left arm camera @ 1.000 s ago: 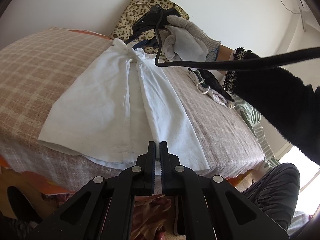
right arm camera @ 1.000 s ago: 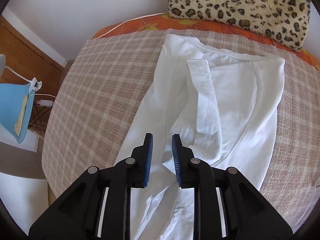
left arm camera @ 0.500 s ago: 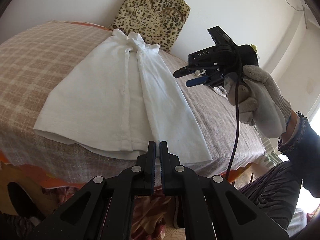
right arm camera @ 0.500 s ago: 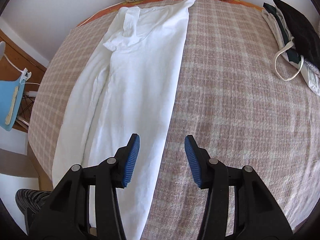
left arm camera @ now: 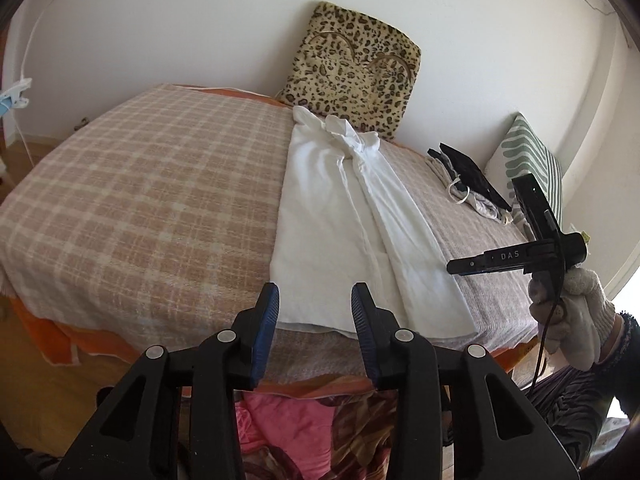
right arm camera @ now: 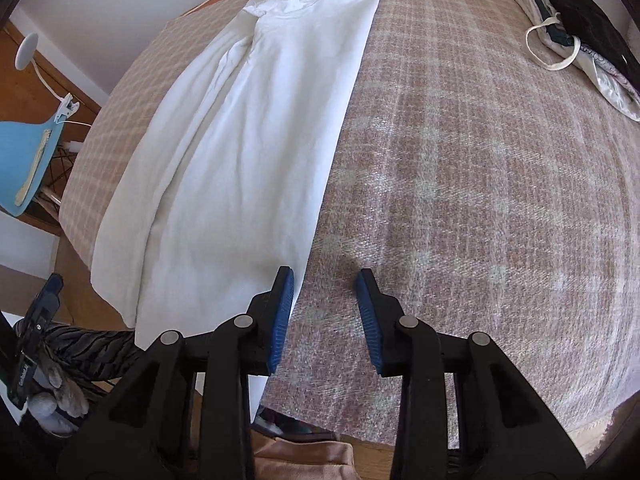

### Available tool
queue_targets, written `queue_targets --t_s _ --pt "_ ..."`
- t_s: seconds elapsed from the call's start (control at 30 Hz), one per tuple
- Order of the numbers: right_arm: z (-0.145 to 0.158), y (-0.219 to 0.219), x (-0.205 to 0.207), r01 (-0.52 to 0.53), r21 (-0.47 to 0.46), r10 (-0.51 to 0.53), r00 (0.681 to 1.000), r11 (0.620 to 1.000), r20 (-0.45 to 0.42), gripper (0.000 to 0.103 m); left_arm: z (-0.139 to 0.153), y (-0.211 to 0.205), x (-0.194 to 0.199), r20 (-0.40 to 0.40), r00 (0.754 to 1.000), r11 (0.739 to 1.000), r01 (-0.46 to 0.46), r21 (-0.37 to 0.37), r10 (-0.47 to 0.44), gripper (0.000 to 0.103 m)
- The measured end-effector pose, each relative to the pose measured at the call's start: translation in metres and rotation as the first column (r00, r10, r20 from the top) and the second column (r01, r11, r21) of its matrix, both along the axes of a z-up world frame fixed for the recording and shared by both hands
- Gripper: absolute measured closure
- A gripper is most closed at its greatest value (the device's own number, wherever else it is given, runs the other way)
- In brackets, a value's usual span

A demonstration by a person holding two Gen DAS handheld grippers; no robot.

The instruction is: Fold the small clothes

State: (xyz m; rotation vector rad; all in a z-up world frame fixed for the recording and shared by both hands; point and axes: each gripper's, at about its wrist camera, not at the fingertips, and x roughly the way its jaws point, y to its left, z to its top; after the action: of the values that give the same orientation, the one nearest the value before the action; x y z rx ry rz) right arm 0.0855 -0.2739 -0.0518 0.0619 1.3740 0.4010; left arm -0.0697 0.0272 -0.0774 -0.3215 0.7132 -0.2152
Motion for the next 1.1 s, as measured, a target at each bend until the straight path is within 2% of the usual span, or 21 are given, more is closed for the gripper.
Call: queue_targets --t_s 0.07,0.2,0.33,0.43,0.57,0.67,0.77,0.9,0.97,1.07,1.1 --pt "0.006 -0.007 0.006 0.02 0.039 -0.02 1.0 0.999 -0.002 0.068 0.006 -0.006 0.011 0.008 0.999 0.999 0.031 0.025 -0.032 0.067" --pt "0.028 -0.019 0.033 0.049 0.069 -0.053 0.997 0.996 0.062 0.068 0.017 -0.043 0.022 0.046 0.987 0.986 0.153 0.066 -0.157 0.067" --pt "0.047 -0.026 0.068 0.047 0.094 -0.059 0.99 0.994 0.127 0.068 0.015 -0.087 0.034 0.036 0.961 0.962 0.271 0.041 -0.273 0.067" --pt "0.057 -0.028 0.107 0.051 0.097 -0.068 0.983 0.994 0.173 0.068 0.01 -0.118 0.045 0.028 0.939 0.939 0.341 0.05 -0.342 0.067" --pt "0.064 -0.025 0.167 0.074 0.136 -0.098 0.979 0.988 0.179 0.067 -0.003 -0.143 0.063 -0.015 0.921 0.92 0.388 0.054 -0.388 0.067" --pt "0.065 -0.023 0.208 0.093 0.143 -0.119 0.974 0.985 0.191 0.061 -0.014 -0.154 0.072 -0.057 0.909 0.908 0.415 0.055 -0.412 0.067" --pt "0.056 -0.019 0.248 0.111 0.168 -0.14 0.976 0.979 0.168 0.06 -0.024 -0.167 0.078 -0.091 0.899 0.898 0.435 0.064 -0.428 0.058" --pt "0.034 -0.01 0.294 0.154 0.168 -0.179 0.972 0.974 0.151 0.06 -0.028 -0.178 0.085 -0.096 0.892 0.886 0.451 0.107 -0.442 0.057" --pt "0.021 -0.004 0.313 0.159 0.144 -0.181 0.971 0.977 0.154 0.06 -0.03 -0.176 0.089 -0.098 0.901 0.894 0.433 0.117 -0.423 0.057" --pt "0.002 0.002 0.34 0.169 0.125 -0.187 0.971 0.978 0.151 0.06 -0.034 -0.169 0.096 -0.077 0.908 0.905 0.417 0.08 -0.411 0.064" --pt "-0.003 0.003 0.346 0.171 0.128 -0.189 0.971 0.977 0.149 0.06 -0.035 -0.168 0.097 -0.07 0.911 0.908 0.412 0.08 -0.407 0.07"
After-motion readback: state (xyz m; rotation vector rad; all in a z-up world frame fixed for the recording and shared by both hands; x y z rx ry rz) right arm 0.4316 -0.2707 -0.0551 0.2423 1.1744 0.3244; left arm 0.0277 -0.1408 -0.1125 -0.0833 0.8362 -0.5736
